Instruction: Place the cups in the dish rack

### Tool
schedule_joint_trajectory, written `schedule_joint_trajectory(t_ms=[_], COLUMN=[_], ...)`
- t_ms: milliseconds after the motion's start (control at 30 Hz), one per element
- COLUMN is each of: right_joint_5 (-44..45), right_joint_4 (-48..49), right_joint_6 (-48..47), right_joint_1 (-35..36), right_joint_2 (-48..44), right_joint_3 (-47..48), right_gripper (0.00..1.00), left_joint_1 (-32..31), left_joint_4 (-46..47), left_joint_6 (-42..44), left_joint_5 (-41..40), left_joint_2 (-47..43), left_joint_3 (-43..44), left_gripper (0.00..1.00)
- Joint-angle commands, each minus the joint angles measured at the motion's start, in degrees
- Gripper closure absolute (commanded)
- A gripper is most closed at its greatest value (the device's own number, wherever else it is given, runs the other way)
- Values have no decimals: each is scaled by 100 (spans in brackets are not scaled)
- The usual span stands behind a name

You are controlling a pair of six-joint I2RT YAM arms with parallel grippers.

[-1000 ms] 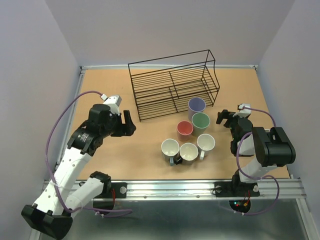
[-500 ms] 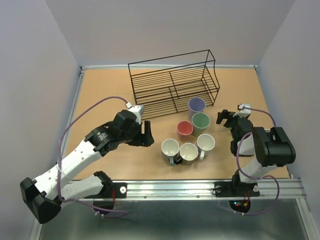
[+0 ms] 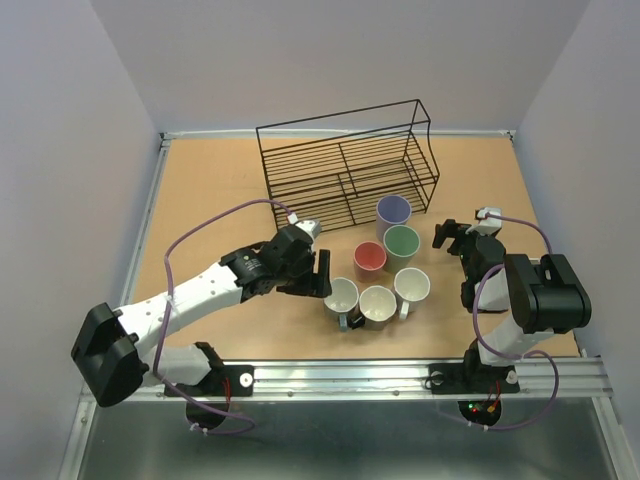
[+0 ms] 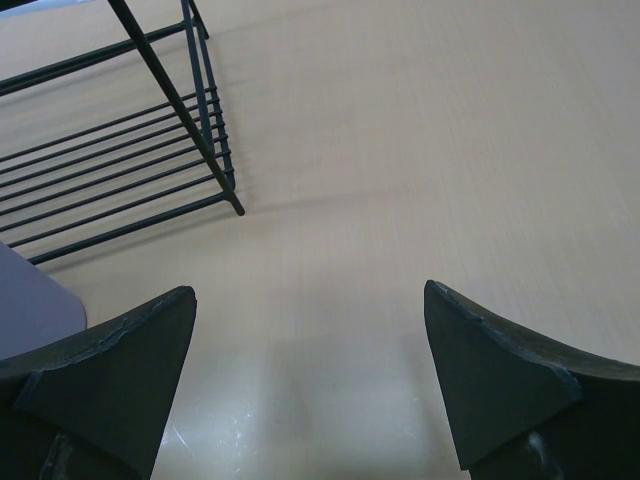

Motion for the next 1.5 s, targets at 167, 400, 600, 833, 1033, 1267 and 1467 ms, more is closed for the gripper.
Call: schedule_joint_trajectory(t_ms=[167,400,600,833,1033,1267,1467], right_joint_5=[-14,-14,-14,-5,29,188,433], right_joint_4=[375,384,384,357,340,-353,-1188], right_joint_6=[-107,-116,-107,-116,-107,-46,16], right_joint_1=[7,7,7,7,7,7,7], right_joint_2=[-38,-29,-21,-29,-56,-582,-1399], right_joint_3=[-49,-40,-40,-22,-23,127,337], right_gripper=[0,0,0,0,0,0,0], left_joint_1=[-146,-190,-199,-199,-199,-199,-199], left_joint_4=[350,359,508,596,605,464,219], left_joint_6=[157,227,210,166,209,315,324], left_joint_5=[-105,18,317,449,476,344,186], left_joint_2=[647,1026,1052,1158,1131,868,552], left_joint_3=[262,263,166,113,61,-71,-150], left_gripper=[26,30,37,69,96,100,100])
